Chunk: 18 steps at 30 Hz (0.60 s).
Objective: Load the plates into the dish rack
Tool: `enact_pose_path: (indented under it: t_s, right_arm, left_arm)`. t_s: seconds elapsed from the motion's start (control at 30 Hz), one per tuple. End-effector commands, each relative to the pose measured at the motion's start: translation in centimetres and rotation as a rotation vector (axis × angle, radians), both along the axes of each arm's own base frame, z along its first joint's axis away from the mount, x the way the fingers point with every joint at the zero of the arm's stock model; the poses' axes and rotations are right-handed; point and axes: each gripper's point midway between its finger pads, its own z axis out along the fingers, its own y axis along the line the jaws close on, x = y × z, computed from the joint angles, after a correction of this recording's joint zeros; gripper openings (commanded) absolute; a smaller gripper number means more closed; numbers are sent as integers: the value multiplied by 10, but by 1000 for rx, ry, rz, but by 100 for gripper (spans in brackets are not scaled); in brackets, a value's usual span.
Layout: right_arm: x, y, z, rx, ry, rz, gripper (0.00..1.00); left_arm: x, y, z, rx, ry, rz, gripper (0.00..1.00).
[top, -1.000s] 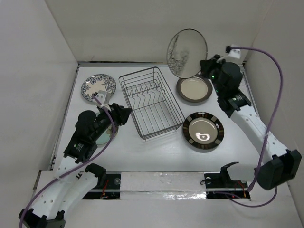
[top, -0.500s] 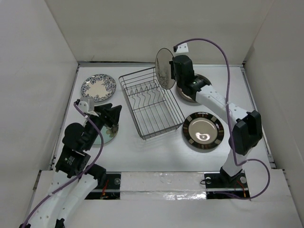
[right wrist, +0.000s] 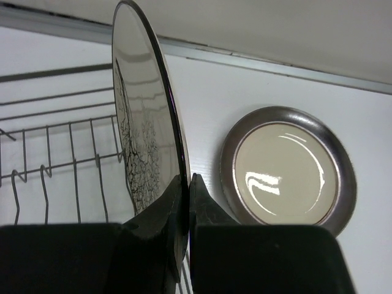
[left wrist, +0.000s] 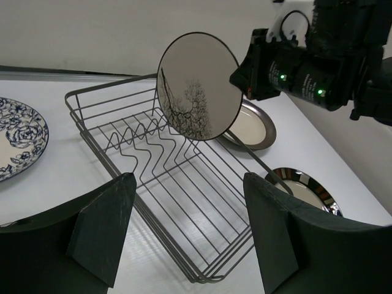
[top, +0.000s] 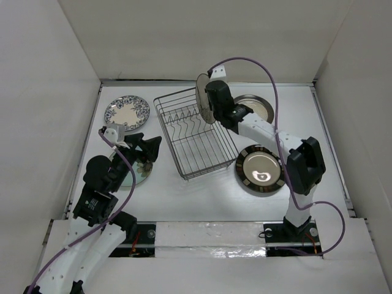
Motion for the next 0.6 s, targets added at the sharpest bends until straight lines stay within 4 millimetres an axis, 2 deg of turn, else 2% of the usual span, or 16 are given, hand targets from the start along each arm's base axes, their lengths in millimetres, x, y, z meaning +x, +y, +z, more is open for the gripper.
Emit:
enact_pose_path:
  t_s: [0.0,0.03,0.13,0.27,0.33,0.37,0.43,0.47,0.53,0.57]
  right_arm:
    - [3,21,32,112,-121,-21,0]
    - [-2,28,24,109,-112,-10,0]
    - [0,28,9,103,-86,-24,0]
    - [-5,33,-5,119,-62,-20,0]
    - [-6,31,-5,128,-64,-35,0]
    - [-5,30,-4,133,-66,-42,4]
    - [-7,29,-2,150,-66,-49,19]
    - [-9,28,4,172,-71,-46,36]
    - [-13,27,12,191,-83,-38,47]
    - [-16,23,25,205,-102,-41,57]
  left_arm:
    - [-2,-5,15,-13,-41,-31,68]
    - [-2,-5,16,-14,-46,-31,68]
    - [-2,-3,17,-16,-48,-17,68]
    - [-3,-7,16,-12,-45,-40,67]
    - [0,-5,14,-11,-42,-23,67]
    - [1,-6,13,-9,-35,-26,67]
    - [1,-9,11,-4,-27,-42,67]
    - [1,-9,11,-4,-27,-46,67]
    - [1,-7,13,-8,-34,-34,67]
    - [2,-6,12,-8,-32,-25,67]
